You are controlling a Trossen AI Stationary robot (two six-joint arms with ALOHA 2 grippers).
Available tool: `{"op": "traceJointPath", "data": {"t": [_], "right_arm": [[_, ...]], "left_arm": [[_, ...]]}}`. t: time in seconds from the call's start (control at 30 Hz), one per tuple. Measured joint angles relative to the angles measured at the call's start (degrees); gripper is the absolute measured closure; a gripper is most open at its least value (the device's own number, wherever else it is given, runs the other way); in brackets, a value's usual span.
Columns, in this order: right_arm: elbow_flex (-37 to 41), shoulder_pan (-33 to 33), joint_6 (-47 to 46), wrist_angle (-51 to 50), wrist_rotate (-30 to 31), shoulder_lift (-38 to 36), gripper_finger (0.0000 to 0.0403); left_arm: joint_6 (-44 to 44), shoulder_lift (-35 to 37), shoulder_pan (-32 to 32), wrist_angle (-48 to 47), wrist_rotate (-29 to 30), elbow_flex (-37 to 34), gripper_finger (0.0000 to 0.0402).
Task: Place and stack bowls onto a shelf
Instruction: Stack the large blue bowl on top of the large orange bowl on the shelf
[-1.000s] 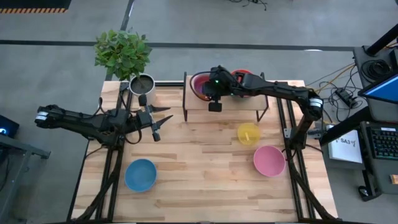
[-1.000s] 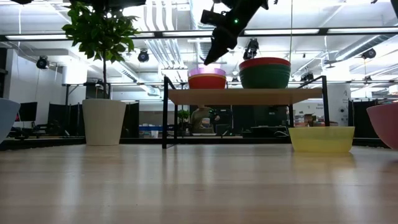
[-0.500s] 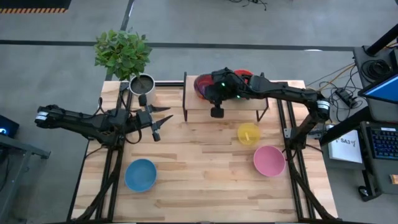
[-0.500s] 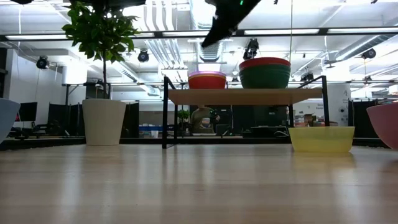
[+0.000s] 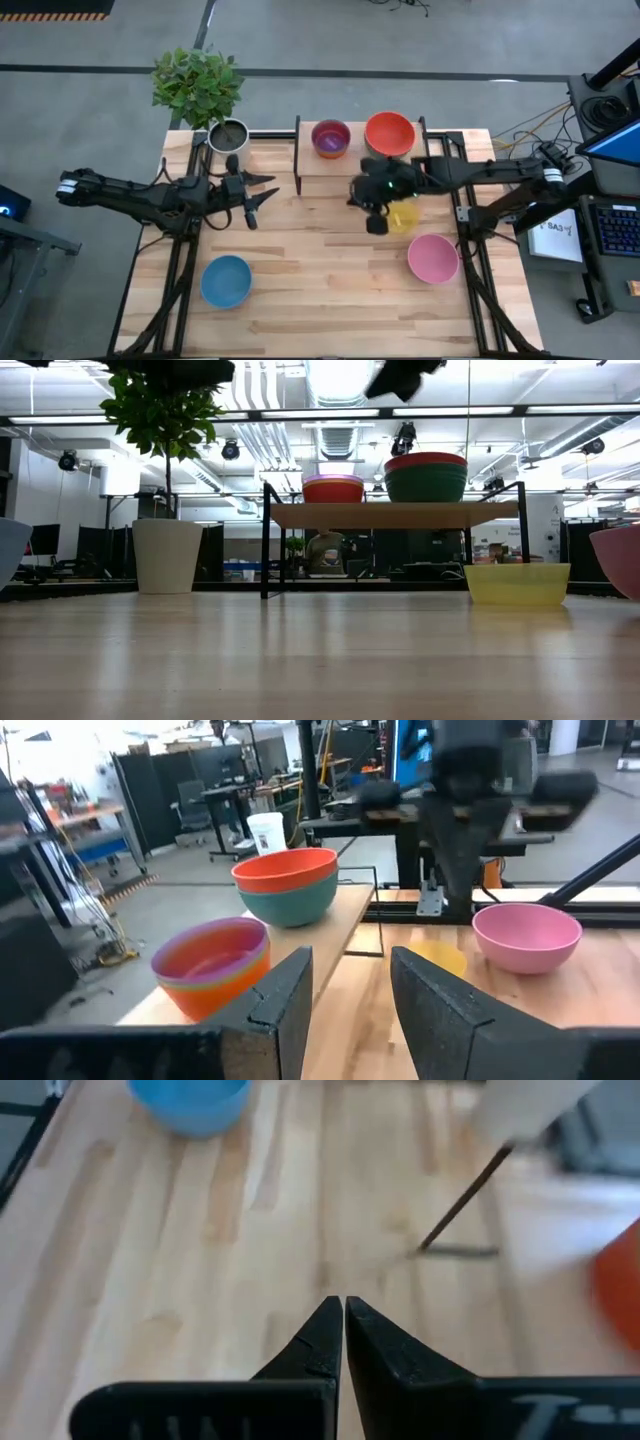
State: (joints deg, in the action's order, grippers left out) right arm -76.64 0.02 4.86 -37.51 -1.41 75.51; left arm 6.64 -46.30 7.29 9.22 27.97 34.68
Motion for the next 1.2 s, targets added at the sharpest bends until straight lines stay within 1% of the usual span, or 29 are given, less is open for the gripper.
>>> {"op": "traceJointPath", "data": {"t": [0.1,0.2,0.27,0.33,0.43,0.5,0.6,0.67,0.73,0.87,0.97,1.1,1.2], "right_arm": [[4.5,3.0,-5.3,0.0,-0.1,-2.3,0.0394],[8.5,5.7,-8.9,0.2,-0.1,-4.1,0.0394],[11.1,7.5,-10.4,1.4,0.1,-4.9,0.0394],[13.5,9.0,-11.2,3.7,0.4,-5.5,0.0394],[16.1,10.9,-11.3,6.9,1.3,-6.4,0.0394],[17.4,11.7,-11.3,8.0,1.6,-6.6,0.0394],[18.8,12.3,-11.3,9.9,1.7,-7.0,0.0394],[19.3,12.5,-11.3,10.4,1.7,-7.4,0.0394],[19.5,12.5,-11.3,10.4,1.7,-7.5,0.0394],[19.6,12.5,-11.3,10.7,1.7,-7.5,0.0394],[19.6,12.5,-10.9,11.0,1.7,-7.5,0.0394],[19.6,12.5,-10.8,11.1,1.6,-7.5,0.0394],[19.6,12.5,-10.8,11.2,1.6,-7.5,0.0394]], "left_arm": [[-4.5,-0.1,0.0,-2.0,-0.1,0.0,0.0281],[-10.8,-0.1,0.2,-6.1,-0.8,0.0,0.0281],[-15.7,-0.1,0.1,-9.2,-4.1,0.0,0.0281],[-20.9,-0.4,0.2,-12.4,-8.9,0.5,0.0281],[-30.0,-2.2,0.2,-22.1,-15.1,4.4,0.0281],[-34.7,-4.6,0.7,-31.3,-17.0,8.2,0.0282],[-38.7,-10.1,2.3,-47.3,-19.5,14.6,0.0284],[-39.4,-14.6,3.6,-55.8,-21.9,18.5,0.0285],[-39.6,-19.0,5.3,-62.3,-23.7,21.5,0.0285],[-38.8,-26.8,8.9,-71.6,-27.7,24.2,0.0282],[-38.8,-30.5,10.9,-75.4,-31.5,24.4,0.0268],[-37.6,-32.7,13.2,-76.7,-33.4,23.3,0.0241],[-36.0,-33.4,14.5,-76.4,-33.5,22.8,0.0223]]}}
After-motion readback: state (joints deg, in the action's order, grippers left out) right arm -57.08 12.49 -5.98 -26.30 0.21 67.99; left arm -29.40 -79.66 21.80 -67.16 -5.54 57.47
